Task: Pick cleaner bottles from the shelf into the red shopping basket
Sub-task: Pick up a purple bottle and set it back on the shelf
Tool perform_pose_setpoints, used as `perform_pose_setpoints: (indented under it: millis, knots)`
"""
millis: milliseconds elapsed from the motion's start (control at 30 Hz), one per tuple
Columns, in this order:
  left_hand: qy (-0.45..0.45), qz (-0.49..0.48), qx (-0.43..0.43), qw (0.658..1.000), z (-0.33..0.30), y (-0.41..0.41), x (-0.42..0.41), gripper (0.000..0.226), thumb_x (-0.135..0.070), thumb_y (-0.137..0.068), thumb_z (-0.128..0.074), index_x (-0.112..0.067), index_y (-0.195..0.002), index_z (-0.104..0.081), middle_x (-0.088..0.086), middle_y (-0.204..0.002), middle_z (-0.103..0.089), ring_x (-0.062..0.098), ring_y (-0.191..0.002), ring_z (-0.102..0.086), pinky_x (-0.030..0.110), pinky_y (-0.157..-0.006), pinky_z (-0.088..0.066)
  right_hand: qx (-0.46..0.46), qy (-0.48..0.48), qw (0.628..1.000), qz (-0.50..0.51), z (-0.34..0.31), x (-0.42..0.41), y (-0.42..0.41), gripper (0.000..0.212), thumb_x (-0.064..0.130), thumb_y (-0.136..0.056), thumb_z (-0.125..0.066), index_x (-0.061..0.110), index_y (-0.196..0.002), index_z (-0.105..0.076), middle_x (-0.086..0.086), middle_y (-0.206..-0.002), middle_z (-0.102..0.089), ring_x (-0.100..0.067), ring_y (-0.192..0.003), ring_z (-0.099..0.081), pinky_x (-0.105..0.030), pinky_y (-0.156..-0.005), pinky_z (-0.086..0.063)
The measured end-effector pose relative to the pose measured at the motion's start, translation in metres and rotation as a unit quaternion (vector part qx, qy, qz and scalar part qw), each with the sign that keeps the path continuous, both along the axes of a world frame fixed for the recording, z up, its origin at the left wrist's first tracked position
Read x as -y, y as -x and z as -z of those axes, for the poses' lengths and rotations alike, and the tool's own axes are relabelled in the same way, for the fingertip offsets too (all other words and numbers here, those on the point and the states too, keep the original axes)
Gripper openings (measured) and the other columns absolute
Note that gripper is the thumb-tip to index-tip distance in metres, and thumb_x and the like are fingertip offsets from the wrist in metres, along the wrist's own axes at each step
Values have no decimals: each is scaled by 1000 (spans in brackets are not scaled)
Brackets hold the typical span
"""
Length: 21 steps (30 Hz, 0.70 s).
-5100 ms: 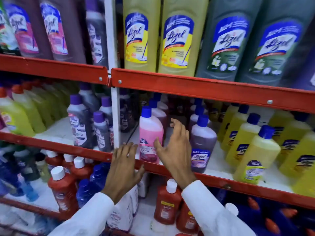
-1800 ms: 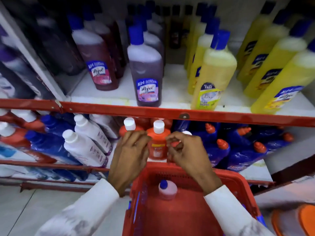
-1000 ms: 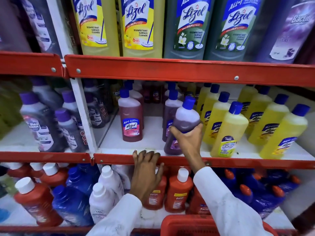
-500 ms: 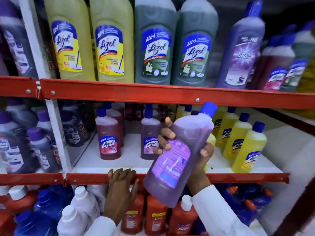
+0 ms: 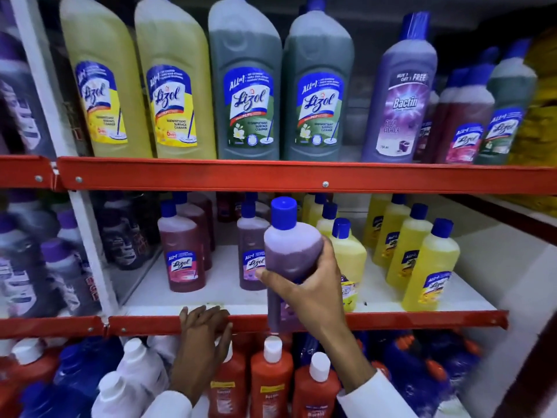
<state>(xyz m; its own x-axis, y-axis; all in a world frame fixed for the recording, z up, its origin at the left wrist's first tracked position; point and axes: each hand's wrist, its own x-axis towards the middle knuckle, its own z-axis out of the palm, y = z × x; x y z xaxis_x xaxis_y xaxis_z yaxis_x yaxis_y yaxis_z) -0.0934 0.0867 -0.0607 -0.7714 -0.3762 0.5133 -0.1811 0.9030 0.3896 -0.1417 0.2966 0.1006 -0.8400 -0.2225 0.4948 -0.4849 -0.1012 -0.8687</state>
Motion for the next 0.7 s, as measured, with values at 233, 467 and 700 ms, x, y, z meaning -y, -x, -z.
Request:
perform_pose_setpoints:
  millis: [233,467,700]
  knots:
    - [-7,5,13,1000,-4,-5,-2,25,-36,-82,-48,-29,-101,-63,-3,-104,-70,30,-107,-58,59,-106,-29,29,9,998,51,9,28,11,101,39,-56,-96,17,-137,-40,-1,-129,-58,-20,-118,-59,-32,-92,-57]
    - [-21,7,10,1000,-3,-3,-1,23,-30,-83,-56,-29,-104,-64,-2,-111,-69,31,-114,-54,58,-109,-24,46,-19,996,73,30,77,32,97,36,-60,-95,9,-135,-39,-9,-129,-57,-26,-118,-59,-35,-96,-54]
    - [-7,8,-9,1000,0,-2,0,26,-34,-87,-49,-27,-107,-64,0,-117,-68,30,-121,-50,52,-114,-16,50,-68,992,97,49,98,44,93,37,-60,-95,4,-129,-41,-14,-128,-58,-27,-117,-59,-27,-85,-50]
